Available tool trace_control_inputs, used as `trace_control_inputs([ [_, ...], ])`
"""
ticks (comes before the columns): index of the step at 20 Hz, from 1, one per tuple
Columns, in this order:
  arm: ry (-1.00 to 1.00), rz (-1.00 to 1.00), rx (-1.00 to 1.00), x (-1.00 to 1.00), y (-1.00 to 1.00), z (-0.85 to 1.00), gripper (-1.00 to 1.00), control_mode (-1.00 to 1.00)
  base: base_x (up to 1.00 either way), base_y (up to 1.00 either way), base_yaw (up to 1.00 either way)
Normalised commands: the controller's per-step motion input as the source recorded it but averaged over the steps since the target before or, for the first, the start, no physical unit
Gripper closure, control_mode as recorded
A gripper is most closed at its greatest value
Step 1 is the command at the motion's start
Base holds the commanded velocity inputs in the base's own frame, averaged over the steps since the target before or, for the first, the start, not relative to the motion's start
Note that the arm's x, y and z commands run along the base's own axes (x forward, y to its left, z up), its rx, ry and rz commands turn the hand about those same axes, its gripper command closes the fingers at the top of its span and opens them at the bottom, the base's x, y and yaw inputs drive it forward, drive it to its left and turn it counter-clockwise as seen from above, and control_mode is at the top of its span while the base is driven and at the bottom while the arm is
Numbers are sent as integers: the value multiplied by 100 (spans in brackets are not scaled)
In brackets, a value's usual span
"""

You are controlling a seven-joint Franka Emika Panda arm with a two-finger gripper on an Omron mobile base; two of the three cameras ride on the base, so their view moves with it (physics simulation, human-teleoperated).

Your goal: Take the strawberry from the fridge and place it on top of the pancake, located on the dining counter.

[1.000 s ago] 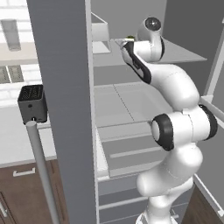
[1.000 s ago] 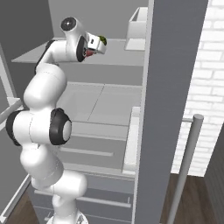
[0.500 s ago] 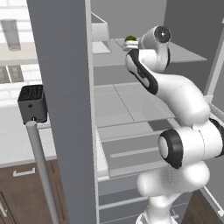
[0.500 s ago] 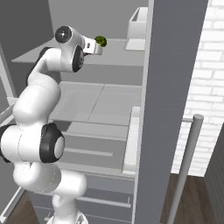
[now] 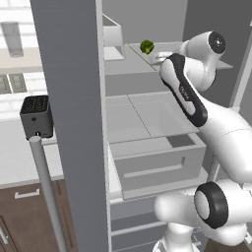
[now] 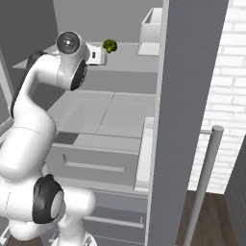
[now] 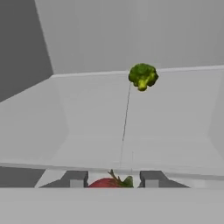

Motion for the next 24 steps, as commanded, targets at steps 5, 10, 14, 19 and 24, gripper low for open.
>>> trace_control_inputs([
  [5, 12, 1, -8, -100, 0, 0, 100, -100, 0, 0, 0],
  [10, 29, 0, -12, -100, 0, -11, 100, -100, 0, 0, 0],
  [14, 29, 0, -8, -76, -1, -69, 100, -100, 0, 0, 0],
  [19, 19, -1, -2, -77, -4, -71, 100, -100, 0, 0, 0],
  [24, 17, -8, -2, -50, -3, -60, 100, -100, 0, 0, 0],
])
